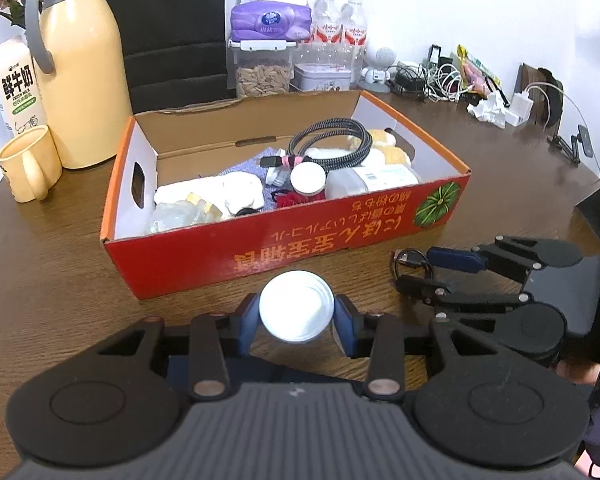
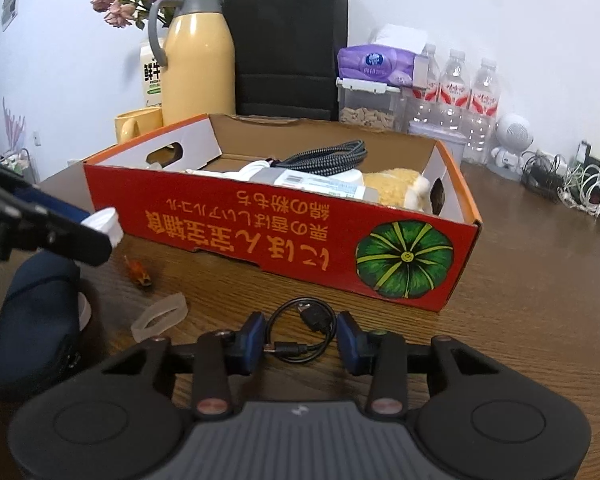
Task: Organize objects
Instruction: 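Carry the USB cable and cap into the box with both tools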
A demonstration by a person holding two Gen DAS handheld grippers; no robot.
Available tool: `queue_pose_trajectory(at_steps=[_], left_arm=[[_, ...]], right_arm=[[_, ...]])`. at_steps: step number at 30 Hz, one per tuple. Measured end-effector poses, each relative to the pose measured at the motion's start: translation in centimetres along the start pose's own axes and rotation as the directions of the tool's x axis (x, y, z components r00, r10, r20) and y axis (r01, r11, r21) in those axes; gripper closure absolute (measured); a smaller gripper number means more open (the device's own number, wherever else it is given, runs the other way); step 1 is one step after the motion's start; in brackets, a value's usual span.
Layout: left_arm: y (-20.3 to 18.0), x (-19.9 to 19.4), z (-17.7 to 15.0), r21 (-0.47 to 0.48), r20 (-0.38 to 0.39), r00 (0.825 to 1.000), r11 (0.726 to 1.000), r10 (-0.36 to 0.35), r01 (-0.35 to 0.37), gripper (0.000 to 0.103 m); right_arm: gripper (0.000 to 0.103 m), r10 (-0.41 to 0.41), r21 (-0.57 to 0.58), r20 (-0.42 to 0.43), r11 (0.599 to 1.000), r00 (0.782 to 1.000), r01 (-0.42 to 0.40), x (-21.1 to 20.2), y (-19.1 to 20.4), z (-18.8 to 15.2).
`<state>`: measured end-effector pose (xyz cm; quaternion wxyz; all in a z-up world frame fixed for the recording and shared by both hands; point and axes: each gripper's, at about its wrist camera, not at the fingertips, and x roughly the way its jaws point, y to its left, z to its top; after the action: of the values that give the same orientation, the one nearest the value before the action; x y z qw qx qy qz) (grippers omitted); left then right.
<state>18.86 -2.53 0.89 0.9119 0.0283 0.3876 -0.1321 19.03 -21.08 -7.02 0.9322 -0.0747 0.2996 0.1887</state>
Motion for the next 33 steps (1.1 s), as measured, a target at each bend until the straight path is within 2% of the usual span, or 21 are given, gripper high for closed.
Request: queue_pose_trajectory(at_steps=[7,12,16,21,24,27,31,33], left_arm=[[0.5,-0.5,0.9,-0.022,0.046,0.999,1.0,-0.014,0.015,0.062],[1.1,-0.8,2.5,-0.072,0.109,0.994,0.997,-0.01,0.017,0.062],[2.0,-0.6,4.3,-0.145,0.174,0.985,0.989,0.0,0.026,0.062],[3.3,1.3,6.9,-0.226,0.219,0.973,0.974,0.066,-0.016,0.062],[4.2,2.7,8.0,-0.256,0.23,0.965,0.964,0.126,-0.065,0.062],[5.0,4.1,8.1,-0.271,0.229,0.962,0.959,0.149,-0.084,0.062],[5.5,6.0,8.0,-0.263,0.179,0.967,0.956,0.184,-0.133,0.061],[5.7,6.4,7.9,-0.257,0.171,0.966,0.956,0.191,-0.144,0.056]], right_arm=[[0.065,-0.006,0.012,0.095,1.0,0.995,0.005,-2.5,-0.1,1.1],[0.065,-0.005,0.003,0.185,1.0,0.983,0.005,-3.8,0.4,3.7],[0.065,-0.016,0.004,0.241,1.0,0.97,0.015,-3.2,0.7,6.4],[0.065,-0.05,0.038,0.28,0.998,0.959,0.041,-0.5,0.8,9.4],[0.065,-0.064,0.079,0.284,0.996,0.957,0.043,1.4,0.4,10.5],[0.065,-0.074,0.094,0.268,0.994,0.961,0.05,3.2,-0.1,10.5],[0.064,-0.06,0.115,0.243,0.993,0.968,0.033,4.6,-0.8,9.7],[0.064,-0.056,0.113,0.231,0.993,0.971,0.03,4.9,-0.8,9.5]])
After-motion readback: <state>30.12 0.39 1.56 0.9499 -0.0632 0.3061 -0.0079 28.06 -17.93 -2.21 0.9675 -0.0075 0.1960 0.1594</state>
